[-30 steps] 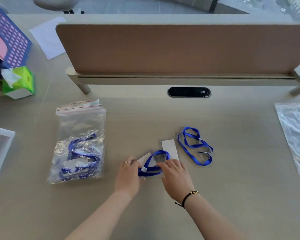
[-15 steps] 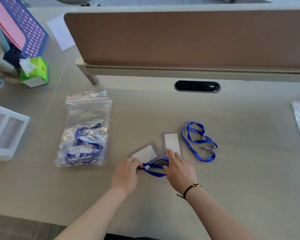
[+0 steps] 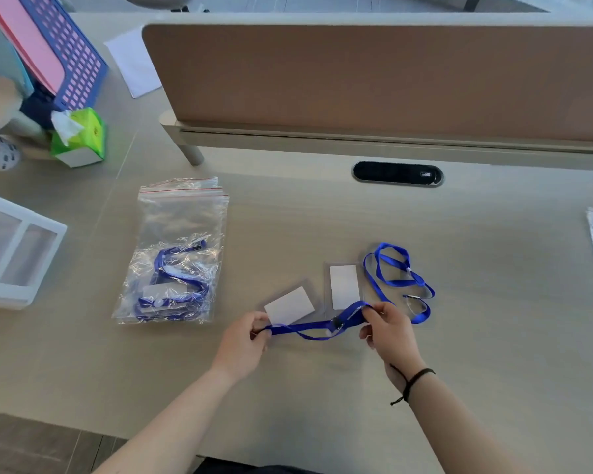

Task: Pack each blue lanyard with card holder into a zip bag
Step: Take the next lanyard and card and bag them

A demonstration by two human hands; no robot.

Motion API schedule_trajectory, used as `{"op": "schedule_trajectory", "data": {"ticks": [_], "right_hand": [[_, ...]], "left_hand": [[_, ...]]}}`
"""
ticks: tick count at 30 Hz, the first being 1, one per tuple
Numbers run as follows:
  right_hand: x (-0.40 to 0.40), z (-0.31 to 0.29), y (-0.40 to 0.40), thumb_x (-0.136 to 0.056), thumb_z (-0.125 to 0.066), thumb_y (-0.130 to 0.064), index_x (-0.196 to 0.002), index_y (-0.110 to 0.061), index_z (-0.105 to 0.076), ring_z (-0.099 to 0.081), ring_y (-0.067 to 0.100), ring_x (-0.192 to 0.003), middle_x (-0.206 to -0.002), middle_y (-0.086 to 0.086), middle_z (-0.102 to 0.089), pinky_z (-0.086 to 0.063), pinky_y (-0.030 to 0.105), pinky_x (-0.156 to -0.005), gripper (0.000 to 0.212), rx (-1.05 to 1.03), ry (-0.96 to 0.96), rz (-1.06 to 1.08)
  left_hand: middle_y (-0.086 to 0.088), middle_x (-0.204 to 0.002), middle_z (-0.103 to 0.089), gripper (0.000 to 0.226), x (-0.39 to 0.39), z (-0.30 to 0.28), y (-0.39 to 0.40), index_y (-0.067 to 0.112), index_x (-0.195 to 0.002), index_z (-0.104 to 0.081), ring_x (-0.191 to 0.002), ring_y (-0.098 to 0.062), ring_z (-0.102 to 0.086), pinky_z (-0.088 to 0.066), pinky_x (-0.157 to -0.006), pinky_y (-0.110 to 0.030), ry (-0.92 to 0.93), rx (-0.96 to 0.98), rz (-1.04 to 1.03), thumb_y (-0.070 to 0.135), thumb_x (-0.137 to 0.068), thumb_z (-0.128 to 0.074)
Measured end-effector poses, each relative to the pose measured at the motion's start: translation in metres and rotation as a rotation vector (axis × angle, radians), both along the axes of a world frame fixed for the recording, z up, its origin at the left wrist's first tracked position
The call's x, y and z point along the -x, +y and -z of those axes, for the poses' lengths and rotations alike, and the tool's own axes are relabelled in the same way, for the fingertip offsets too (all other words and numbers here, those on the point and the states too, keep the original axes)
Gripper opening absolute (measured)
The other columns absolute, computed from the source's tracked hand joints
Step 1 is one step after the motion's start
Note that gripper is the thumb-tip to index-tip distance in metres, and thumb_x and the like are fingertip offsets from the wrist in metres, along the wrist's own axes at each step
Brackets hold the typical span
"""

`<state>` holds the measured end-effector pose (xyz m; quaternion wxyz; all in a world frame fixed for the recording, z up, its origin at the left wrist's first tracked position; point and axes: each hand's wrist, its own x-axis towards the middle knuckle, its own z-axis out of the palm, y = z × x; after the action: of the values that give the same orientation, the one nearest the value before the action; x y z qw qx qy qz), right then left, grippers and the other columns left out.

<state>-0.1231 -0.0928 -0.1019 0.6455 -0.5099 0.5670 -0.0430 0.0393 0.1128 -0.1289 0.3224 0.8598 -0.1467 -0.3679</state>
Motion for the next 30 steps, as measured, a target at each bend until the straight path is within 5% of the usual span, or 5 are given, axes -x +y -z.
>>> {"op": "schedule_trajectory", "data": {"ticks": [4, 12, 17, 24, 30], "right_hand": [[-0.001, -0.009, 0.002, -0.099, -0.048, -0.006, -0.093, -0.007, -0.057, -0.051, 0.02, -0.054, -0.079, 0.013, -0.062, -0.037, 0.03, -0.052, 0.01, -0.38, -0.258, 0.337], [0.0, -0.009, 0.004, -0.097, -0.05, -0.007, -0.108, -0.006, -0.062, -0.045, 0.016, -0.05, -0.069, 0.006, -0.054, -0.04, 0.028, -0.053, 0.016, -0.599, -0.279, 0.54], [-0.001, -0.01, 0.008, -0.097, -0.054, -0.005, -0.107, -0.002, -0.067, -0.045, 0.016, -0.053, -0.068, 0.007, -0.056, -0.041, 0.029, -0.056, 0.016, -0.482, -0.262, 0.357], [-0.033, -0.035, 0.042, -0.091, -0.057, -0.001, -0.091, -0.008, -0.073, -0.055, 0.016, -0.056, -0.068, 0.005, -0.065, -0.049, 0.027, -0.059, 0.017, -0.125, -0.222, -0.321], [-0.063, -0.047, 0.062, -0.09, -0.058, -0.003, -0.088, -0.006, -0.072, -0.054, 0.014, -0.048, -0.062, 0.002, -0.064, -0.047, 0.024, -0.052, 0.015, -0.101, -0.24, -0.32]], "left_hand": [[0.009, -0.071, -0.066, 0.027, 0.0, -0.009, 0.001, 0.025, -0.091, -0.074, -0.061, -0.003, -0.053, -0.038, -0.059, -0.015, -0.009, -0.064, 0.126, 0.008, -0.097, -0.054], [0.01, -0.047, -0.037, 0.043, 0.002, -0.034, 0.003, 0.001, -0.071, -0.072, -0.045, -0.006, -0.034, -0.026, -0.05, -0.023, 0.34, -0.042, -0.018, 0.033, -0.096, -0.057], [0.002, -0.056, -0.028, 0.044, 0.0, -0.034, -0.001, 0.019, -0.06, -0.04, -0.047, -0.012, -0.02, -0.015, -0.045, -0.024, 0.512, 0.064, -0.262, 0.032, -0.095, -0.063], [0.007, -0.11, -0.075, 0.023, -0.001, -0.045, -0.025, -0.009, -0.069, -0.048, -0.078, -0.024, -0.06, -0.037, -0.055, -0.032, 0.367, 0.269, -0.336, 0.009, -0.07, -0.061], [-0.022, -0.073, -0.056, 0.028, 0.006, -0.07, -0.045, 0.009, -0.061, -0.049, -0.053, -0.03, -0.052, -0.042, -0.053, -0.032, 0.661, 0.469, -0.425, 0.011, -0.088, -0.058]]}}
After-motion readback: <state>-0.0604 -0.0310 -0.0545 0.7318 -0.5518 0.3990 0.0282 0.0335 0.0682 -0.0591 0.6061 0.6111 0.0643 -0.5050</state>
